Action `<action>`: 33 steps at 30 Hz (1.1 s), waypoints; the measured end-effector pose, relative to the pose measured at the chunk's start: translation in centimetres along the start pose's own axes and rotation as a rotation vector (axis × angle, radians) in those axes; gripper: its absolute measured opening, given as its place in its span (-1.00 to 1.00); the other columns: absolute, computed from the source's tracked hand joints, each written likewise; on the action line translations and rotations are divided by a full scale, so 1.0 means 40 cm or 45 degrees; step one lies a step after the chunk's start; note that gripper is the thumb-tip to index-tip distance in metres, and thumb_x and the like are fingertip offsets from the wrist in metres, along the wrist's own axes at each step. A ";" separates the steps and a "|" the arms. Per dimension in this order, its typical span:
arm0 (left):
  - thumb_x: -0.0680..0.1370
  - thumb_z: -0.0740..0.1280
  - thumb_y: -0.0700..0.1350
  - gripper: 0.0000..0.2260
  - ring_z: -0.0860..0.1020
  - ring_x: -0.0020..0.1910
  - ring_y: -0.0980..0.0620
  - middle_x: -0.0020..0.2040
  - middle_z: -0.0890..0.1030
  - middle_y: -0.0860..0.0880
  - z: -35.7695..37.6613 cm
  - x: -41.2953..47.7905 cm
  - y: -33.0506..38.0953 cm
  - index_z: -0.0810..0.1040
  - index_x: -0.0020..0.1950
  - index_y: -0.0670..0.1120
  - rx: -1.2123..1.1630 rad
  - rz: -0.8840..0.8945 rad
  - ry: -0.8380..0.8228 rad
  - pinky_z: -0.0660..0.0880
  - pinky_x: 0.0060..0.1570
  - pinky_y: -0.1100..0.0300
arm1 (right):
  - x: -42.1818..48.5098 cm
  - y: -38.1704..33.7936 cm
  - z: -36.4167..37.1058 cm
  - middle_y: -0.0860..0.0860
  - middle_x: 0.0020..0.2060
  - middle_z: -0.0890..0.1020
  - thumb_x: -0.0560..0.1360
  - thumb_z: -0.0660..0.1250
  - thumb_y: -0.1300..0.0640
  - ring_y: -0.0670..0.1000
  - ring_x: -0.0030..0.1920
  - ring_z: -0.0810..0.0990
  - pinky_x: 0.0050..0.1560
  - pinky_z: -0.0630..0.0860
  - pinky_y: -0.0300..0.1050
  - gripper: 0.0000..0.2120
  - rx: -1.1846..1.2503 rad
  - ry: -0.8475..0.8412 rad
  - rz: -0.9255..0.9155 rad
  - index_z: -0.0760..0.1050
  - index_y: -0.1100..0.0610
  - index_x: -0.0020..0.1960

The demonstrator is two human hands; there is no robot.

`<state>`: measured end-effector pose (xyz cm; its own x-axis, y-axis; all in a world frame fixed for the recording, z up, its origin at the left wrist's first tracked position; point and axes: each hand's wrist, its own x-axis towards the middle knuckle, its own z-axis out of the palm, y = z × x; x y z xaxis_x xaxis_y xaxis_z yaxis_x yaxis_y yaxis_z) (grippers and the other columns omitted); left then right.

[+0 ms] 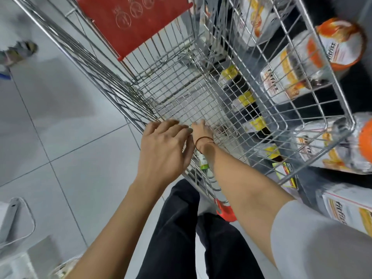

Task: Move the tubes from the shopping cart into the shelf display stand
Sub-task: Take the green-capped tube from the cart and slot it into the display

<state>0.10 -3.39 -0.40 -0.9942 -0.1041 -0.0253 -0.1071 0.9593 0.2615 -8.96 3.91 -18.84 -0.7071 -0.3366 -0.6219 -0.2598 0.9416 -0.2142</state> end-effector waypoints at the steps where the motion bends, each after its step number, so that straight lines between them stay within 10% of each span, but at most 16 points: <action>1: 0.53 0.19 -0.05 -0.78 0.58 0.06 -0.02 -0.11 0.70 0.03 0.000 0.000 0.000 0.61 -0.07 -0.07 -0.003 0.000 0.000 0.36 -0.04 0.02 | -0.004 0.004 -0.007 0.23 0.23 0.42 0.60 0.09 0.22 0.23 0.17 0.53 0.10 0.52 0.02 -0.70 -0.004 0.007 -0.006 0.38 0.21 0.29; 10: 0.52 0.17 -0.05 -0.75 0.60 -0.08 -0.05 -0.19 0.70 -0.02 -0.010 -0.001 0.009 0.62 -0.15 -0.09 0.056 0.012 -0.025 0.31 -0.11 0.05 | -0.094 0.093 -0.208 0.21 0.23 0.55 0.46 0.40 0.18 0.17 0.21 0.53 0.22 0.48 -0.05 -0.62 0.430 -0.042 0.017 0.50 0.20 0.26; 20: 0.45 0.37 -0.19 -0.84 0.59 -0.02 -0.19 -0.04 0.68 -0.19 -0.044 0.007 0.093 0.61 0.00 -0.17 -0.120 -0.020 -0.079 0.45 0.00 -0.12 | -0.433 0.231 -0.533 0.16 0.14 0.61 0.41 0.45 0.10 0.11 0.13 0.57 0.09 0.36 -0.28 -0.61 0.709 0.523 -0.013 0.55 0.16 0.21; 33: 0.41 0.18 -0.06 -0.67 0.57 -0.05 -0.30 -0.04 0.63 -0.31 -0.153 0.057 0.600 0.59 0.04 -0.20 -0.417 0.639 -0.087 0.54 -0.10 -0.09 | -1.039 0.430 -0.747 0.17 0.16 0.61 0.41 0.43 0.03 0.14 0.22 0.51 0.21 0.36 -0.13 -0.58 0.519 1.135 0.153 0.54 0.13 0.23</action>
<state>-4.72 17.78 11.72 -0.9221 0.3680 0.1195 0.3713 0.7548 0.5408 -3.67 33.78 25.84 -0.9941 0.0343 0.1028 -0.0260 0.8451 -0.5340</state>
